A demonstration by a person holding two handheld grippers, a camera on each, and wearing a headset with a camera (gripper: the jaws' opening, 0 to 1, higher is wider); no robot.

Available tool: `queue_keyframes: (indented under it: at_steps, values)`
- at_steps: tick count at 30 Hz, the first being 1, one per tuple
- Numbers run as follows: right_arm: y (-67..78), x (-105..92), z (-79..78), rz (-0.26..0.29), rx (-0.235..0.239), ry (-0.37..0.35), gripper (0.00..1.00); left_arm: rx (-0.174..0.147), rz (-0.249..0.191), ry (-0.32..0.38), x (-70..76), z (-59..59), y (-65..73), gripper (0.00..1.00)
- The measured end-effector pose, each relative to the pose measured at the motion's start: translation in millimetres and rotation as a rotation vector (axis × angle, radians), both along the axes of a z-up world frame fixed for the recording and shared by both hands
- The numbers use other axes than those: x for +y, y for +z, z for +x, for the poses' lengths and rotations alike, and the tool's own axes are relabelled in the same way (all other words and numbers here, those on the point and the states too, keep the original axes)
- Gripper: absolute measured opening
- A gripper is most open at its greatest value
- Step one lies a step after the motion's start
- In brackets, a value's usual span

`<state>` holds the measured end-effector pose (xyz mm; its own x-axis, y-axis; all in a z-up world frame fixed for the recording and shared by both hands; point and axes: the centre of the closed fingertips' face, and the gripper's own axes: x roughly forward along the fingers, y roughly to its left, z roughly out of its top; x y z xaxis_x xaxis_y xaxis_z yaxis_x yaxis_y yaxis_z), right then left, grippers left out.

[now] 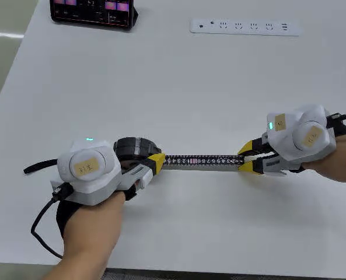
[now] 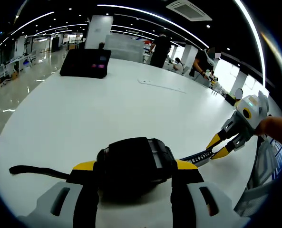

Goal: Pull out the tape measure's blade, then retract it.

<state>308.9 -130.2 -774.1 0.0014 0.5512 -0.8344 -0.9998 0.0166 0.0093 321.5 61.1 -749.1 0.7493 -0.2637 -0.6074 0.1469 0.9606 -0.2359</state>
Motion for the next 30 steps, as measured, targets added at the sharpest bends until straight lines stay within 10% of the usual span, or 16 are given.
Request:
queue_keyframes:
  at_steps: [30]
  values:
    - [-1.1, 40.8, -1.5, 0.053, 0.016, 0.021, 0.11, 0.005, -0.017, 0.001, 0.8, -0.3, -0.1, 0.57]
